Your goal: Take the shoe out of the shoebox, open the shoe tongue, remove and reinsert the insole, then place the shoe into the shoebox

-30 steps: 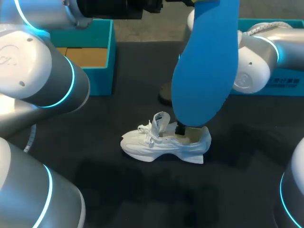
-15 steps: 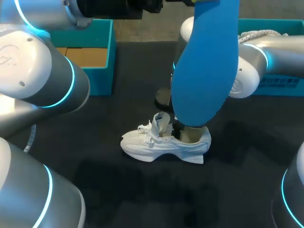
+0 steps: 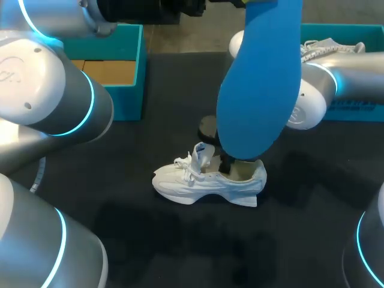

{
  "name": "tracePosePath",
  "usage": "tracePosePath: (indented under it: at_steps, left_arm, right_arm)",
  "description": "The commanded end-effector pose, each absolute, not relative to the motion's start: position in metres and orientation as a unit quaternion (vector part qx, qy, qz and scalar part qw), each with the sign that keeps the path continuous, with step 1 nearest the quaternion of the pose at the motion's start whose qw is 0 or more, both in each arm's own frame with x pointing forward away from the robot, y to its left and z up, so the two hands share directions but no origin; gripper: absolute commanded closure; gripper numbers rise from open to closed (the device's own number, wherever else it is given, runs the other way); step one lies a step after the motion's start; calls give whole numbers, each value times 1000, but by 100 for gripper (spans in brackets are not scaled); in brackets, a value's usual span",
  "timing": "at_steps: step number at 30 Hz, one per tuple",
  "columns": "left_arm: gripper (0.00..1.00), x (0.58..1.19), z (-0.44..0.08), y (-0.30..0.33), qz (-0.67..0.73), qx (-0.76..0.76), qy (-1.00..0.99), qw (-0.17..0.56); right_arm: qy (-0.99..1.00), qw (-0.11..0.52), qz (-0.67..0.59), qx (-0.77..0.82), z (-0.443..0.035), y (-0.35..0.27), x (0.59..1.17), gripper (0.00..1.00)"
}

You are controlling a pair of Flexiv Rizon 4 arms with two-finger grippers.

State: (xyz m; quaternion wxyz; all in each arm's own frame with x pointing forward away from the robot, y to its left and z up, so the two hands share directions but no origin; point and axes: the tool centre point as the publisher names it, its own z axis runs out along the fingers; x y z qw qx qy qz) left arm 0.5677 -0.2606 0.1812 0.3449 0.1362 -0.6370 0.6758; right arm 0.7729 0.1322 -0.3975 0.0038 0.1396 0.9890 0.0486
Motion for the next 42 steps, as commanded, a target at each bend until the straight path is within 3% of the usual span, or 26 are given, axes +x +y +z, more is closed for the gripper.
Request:
tracePosePath:
  at_steps: [1,21,29,42]
  left_arm:
    - [100,567,181,-260,676,137,-637,344]
    - [100,567,181,-260,676,137,-637,344]
    - [100,567,181,-260,676,137,-637,344]
    - [100,567,181,-260,676,137,-637,344]
  right_arm:
    - [989,2,46,142,-402,133,773,100]
    - [986,-4,33,164,-388,131,766,100]
    - [965,13,41,259,-348,120,756,100]
    - [885,10,94,456,-335,108,723,100]
